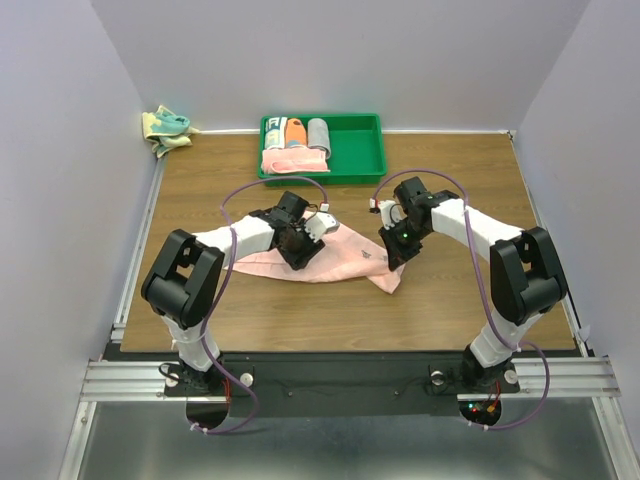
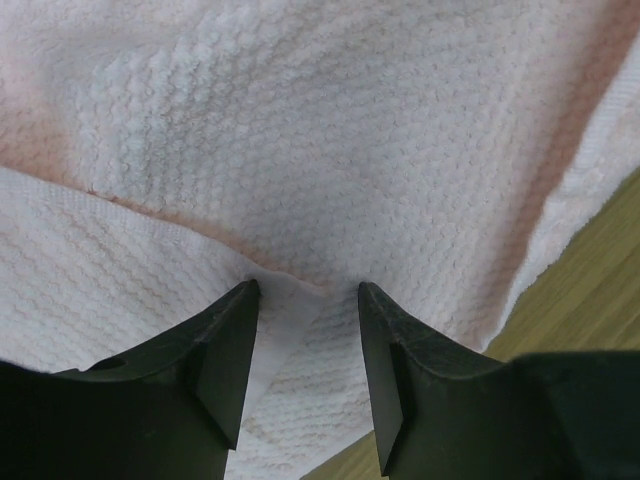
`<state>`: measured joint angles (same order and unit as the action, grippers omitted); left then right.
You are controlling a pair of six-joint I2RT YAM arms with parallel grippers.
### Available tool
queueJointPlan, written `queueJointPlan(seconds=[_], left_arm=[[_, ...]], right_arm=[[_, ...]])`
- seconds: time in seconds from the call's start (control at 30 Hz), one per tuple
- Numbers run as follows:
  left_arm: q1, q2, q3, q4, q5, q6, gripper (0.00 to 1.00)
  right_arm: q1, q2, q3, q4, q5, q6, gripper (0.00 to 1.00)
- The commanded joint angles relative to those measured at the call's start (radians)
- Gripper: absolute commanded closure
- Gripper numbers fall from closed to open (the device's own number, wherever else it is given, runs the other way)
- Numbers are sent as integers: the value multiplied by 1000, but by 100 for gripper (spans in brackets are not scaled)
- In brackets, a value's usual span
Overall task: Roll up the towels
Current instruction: Flatten the towel
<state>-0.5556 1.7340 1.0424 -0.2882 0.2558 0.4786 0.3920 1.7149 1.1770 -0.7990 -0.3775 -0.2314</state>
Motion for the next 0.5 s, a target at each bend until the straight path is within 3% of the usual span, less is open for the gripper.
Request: queueJointPlan(seconds=[0.0, 0.13, 0.47], left_arm=[[2, 13, 28, 23, -78, -26, 51], [2, 6, 25, 17, -78, -20, 58], [29, -51, 57, -34, -46, -11, 59]], right_arm=[[-1, -29, -10, 17, -12, 4, 99], [-1, -31, -13, 17, -8, 1, 99], [-1, -32, -23, 17, -4, -5, 99]])
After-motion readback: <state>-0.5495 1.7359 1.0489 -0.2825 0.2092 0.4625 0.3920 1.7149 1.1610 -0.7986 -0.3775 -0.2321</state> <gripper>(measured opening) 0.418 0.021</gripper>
